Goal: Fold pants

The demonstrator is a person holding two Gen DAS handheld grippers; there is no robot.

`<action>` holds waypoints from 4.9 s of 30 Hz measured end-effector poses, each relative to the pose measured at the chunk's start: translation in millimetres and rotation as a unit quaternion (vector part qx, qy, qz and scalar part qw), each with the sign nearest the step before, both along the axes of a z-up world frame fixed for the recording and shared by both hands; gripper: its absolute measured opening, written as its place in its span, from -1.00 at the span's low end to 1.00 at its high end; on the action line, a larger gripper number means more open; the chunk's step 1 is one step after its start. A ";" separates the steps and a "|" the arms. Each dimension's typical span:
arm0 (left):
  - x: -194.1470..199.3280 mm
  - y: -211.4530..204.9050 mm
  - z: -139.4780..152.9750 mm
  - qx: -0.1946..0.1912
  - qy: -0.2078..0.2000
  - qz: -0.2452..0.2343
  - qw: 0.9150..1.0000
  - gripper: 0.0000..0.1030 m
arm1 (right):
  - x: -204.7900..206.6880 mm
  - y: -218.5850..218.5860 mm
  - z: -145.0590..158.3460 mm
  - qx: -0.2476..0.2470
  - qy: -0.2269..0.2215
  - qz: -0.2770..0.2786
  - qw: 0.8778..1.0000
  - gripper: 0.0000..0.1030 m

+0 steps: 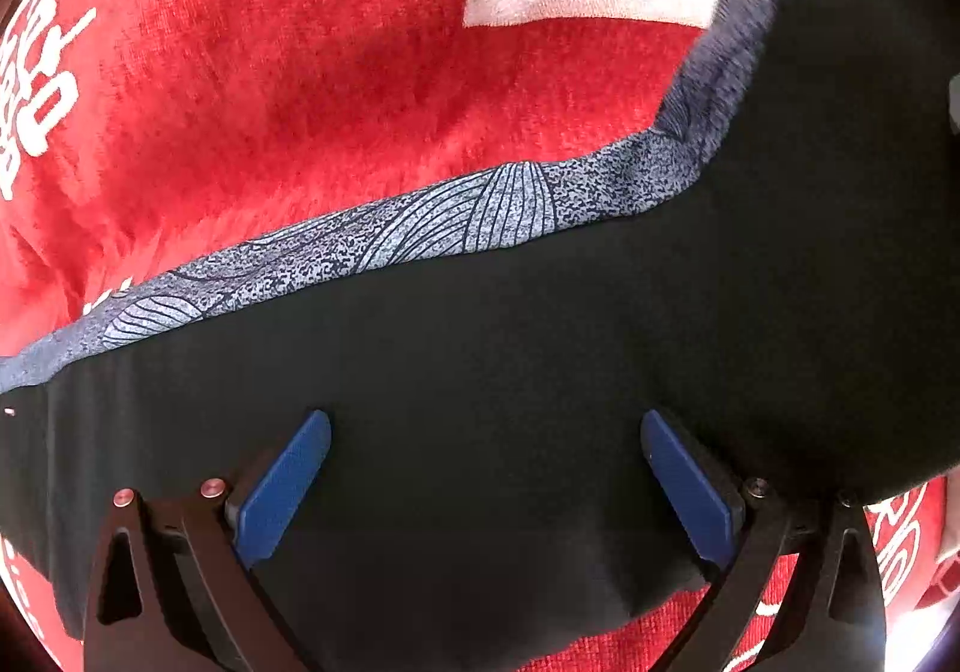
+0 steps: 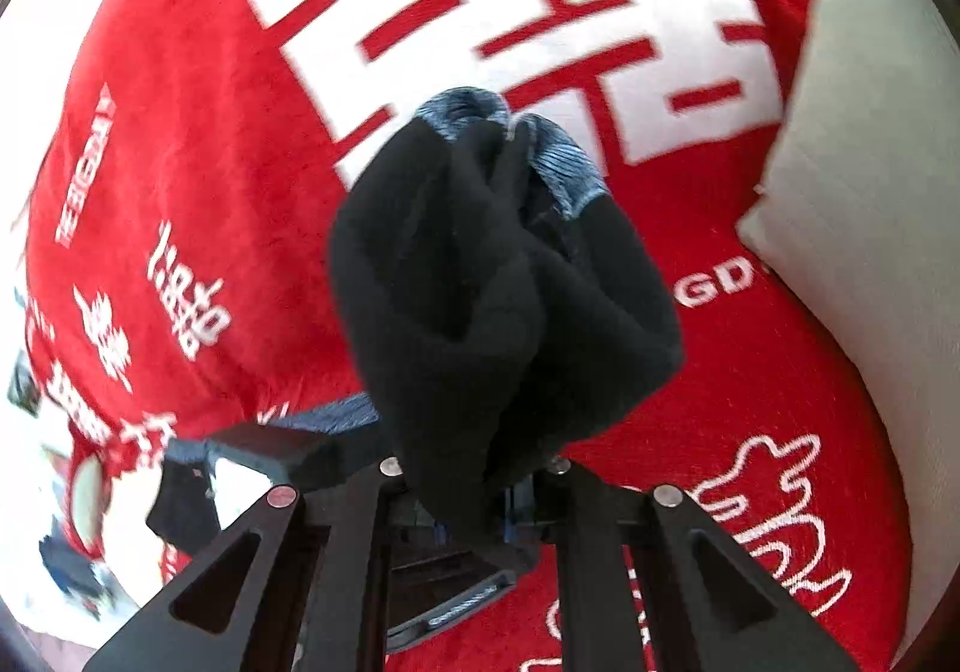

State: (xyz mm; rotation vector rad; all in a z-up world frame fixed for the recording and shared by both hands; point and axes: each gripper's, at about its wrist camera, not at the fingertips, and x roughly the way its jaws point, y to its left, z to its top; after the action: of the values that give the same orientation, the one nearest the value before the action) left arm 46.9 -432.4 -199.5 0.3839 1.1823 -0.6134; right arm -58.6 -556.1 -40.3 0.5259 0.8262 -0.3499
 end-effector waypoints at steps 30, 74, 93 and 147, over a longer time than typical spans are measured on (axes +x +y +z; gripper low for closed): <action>137.3 294.0 42.6 0.045 0.014 0.151 0.987 1.00 | 86.9 253.1 -92.4 -0.207 0.166 0.177 0.948 0.26; 60.3 200.6 26.0 -0.037 0.166 0.054 0.984 -0.62 | 107.1 -43.9 -139.1 0.313 0.109 0.059 0.942 -0.39; 82.0 170.3 72.3 -0.046 0.097 0.046 0.993 0.25 | 47.3 6.9 -44.9 0.134 0.142 0.030 0.980 -0.70; 51.8 356.6 36.0 -0.033 0.128 0.215 0.968 0.53 | 129.1 213.2 -103.2 0.006 0.213 0.194 0.958 -0.42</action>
State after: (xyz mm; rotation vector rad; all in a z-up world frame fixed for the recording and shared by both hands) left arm 98.7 -75.8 -163.5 -0.0169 1.4356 -0.3256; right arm 70.5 -342.9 -143.6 0.2881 1.3244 -0.0928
